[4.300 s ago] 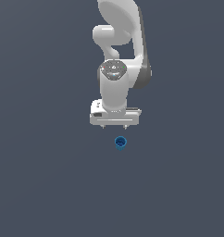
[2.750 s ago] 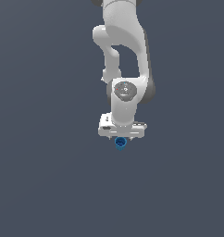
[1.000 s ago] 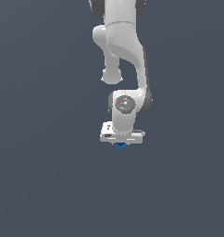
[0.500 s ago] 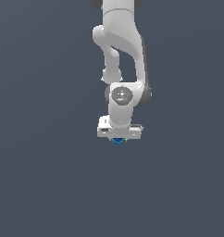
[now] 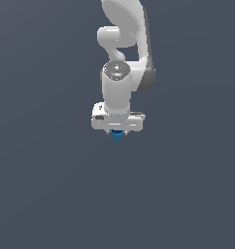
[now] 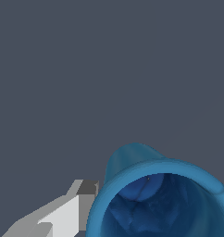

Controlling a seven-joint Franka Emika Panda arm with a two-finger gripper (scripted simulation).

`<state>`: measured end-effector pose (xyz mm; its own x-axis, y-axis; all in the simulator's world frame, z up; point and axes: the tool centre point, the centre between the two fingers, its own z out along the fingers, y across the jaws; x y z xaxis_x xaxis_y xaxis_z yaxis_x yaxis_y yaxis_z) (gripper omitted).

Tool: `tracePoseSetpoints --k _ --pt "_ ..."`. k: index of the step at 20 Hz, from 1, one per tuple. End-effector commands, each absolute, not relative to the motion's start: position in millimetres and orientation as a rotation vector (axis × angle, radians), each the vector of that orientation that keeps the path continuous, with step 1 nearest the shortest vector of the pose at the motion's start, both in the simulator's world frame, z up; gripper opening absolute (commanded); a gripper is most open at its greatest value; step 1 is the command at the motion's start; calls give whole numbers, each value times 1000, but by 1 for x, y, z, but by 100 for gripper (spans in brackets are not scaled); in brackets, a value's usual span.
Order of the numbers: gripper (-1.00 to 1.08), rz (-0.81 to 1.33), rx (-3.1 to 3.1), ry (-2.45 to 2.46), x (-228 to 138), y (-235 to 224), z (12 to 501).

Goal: Pick up the object and move it to a goal position.

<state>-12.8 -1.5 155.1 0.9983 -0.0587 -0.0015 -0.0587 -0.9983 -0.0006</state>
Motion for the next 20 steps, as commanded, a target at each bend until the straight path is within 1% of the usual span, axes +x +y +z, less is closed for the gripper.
tracePoseSetpoints --k 1,14,20 --pt "-100 0 -3139 93 -20 -12 183" --pt "-100 0 -3138 93 -56 -70 332" --pt "-100 0 -3138 93 -68 -93 390"
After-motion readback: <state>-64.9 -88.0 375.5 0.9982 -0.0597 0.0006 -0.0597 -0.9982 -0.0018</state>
